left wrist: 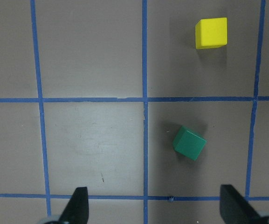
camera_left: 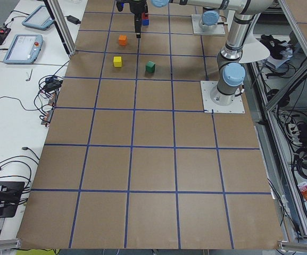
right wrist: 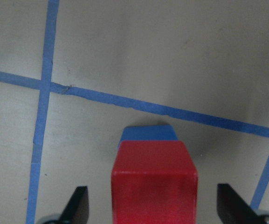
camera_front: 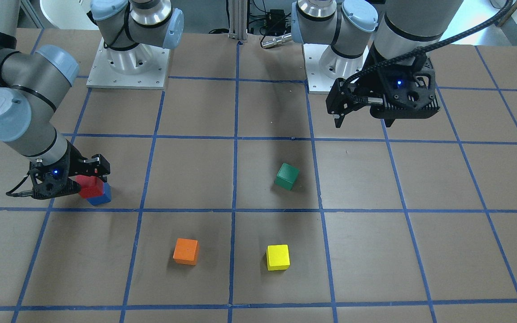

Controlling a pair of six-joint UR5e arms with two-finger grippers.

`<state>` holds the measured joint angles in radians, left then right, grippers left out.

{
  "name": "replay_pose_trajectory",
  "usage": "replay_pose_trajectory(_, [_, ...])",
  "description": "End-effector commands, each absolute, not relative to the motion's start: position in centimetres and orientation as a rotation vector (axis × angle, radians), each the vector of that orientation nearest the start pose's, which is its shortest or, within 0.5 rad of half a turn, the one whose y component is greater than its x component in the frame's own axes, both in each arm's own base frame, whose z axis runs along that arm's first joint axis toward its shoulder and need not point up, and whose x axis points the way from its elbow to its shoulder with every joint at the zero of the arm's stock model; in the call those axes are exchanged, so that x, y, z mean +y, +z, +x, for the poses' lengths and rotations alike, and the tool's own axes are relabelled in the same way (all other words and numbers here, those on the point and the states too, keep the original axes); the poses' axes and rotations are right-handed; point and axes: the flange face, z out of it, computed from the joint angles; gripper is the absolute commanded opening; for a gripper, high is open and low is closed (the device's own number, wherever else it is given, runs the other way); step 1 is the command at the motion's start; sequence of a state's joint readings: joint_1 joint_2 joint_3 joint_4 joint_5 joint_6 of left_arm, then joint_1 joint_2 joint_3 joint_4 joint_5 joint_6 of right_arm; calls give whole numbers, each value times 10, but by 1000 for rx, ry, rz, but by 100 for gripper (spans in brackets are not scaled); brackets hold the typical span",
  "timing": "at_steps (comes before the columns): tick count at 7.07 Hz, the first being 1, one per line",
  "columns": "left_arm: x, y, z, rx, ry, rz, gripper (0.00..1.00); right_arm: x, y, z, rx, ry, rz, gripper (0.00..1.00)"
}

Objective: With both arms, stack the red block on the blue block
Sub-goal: 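Lower the red cube onto the blue cube with the right gripper, then open the right gripper to release the red cube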

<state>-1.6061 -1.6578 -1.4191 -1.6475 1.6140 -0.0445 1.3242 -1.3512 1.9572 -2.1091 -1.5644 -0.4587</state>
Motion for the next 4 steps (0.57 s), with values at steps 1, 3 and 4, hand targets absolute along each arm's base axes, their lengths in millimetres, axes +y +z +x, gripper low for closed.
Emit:
replay_pose_trajectory(1, [-522, 510, -148, 3098, 19, -14, 100, -530, 280, 4, 3127, 20, -323, 100])
replay_pose_trajectory(3, [-522, 511, -147, 3097, 14, -14, 100, -536, 345, 10, 3117, 35, -310, 100])
replay_pose_trajectory(4, [-522, 511, -148, 3101, 14, -14, 100, -538, 379, 13, 3114, 66, -223, 100])
